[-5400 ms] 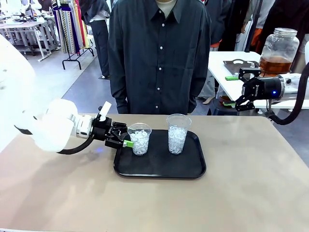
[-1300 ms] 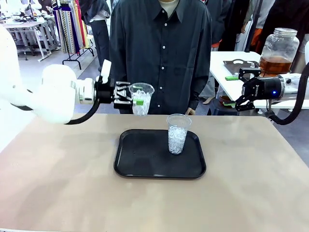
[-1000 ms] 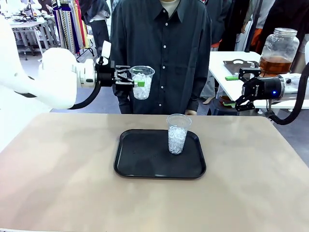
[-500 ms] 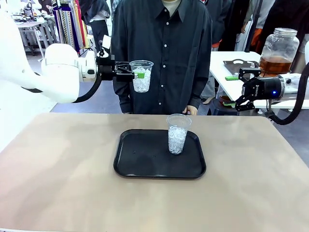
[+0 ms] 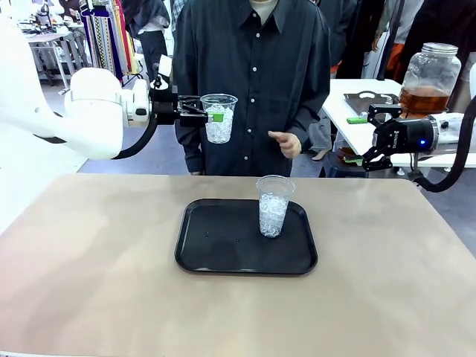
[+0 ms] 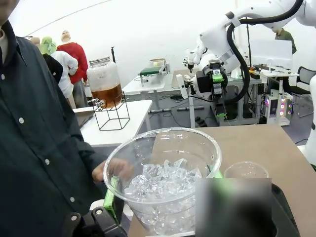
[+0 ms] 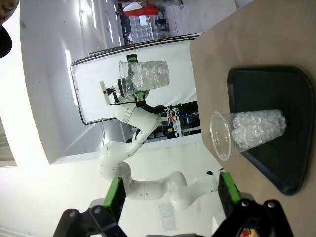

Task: Pour the drink into the iced cup.
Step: Open the gripper to release the iced cup you were holding.

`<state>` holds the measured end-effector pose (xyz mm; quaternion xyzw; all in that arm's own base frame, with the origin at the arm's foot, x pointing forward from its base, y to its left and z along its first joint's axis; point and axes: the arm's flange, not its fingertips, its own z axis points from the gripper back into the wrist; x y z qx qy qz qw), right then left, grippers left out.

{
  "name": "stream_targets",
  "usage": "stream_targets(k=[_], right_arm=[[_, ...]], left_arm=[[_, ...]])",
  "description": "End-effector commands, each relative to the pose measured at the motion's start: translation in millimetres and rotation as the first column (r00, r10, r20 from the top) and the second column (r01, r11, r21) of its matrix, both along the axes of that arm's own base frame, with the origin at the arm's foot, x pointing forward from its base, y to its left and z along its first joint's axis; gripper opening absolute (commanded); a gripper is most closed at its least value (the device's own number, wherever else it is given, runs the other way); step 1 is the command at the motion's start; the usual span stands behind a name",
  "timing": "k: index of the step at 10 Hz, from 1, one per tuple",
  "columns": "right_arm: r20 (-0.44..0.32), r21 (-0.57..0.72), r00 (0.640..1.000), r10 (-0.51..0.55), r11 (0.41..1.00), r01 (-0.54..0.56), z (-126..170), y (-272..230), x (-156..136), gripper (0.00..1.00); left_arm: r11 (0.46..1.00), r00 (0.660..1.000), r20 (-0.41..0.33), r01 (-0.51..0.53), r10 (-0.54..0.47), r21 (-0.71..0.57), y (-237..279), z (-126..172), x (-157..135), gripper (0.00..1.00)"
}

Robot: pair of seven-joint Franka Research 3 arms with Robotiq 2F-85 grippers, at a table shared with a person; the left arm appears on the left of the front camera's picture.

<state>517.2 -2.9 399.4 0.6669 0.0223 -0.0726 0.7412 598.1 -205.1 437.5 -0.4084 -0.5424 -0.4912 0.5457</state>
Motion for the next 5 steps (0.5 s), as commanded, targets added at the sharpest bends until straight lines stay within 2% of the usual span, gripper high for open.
stream_targets(k=[1,5], right_arm=[[0.001,0.002,1.000,0.001,1.000,-0.001,1.0,0.0,0.0,1.00],[0.001,0.002,1.000,0.001,1.000,-0.001,1.0,0.0,0.0,1.00]], left_arm=[[1.000,1.000,0.022,0.004,-0.004,0.003,-0.9,3.1,-3.9,0.88],[1.000,1.000,0.022,0.004,-0.004,0.003,-0.9,3.1,-3.9,0.88]])
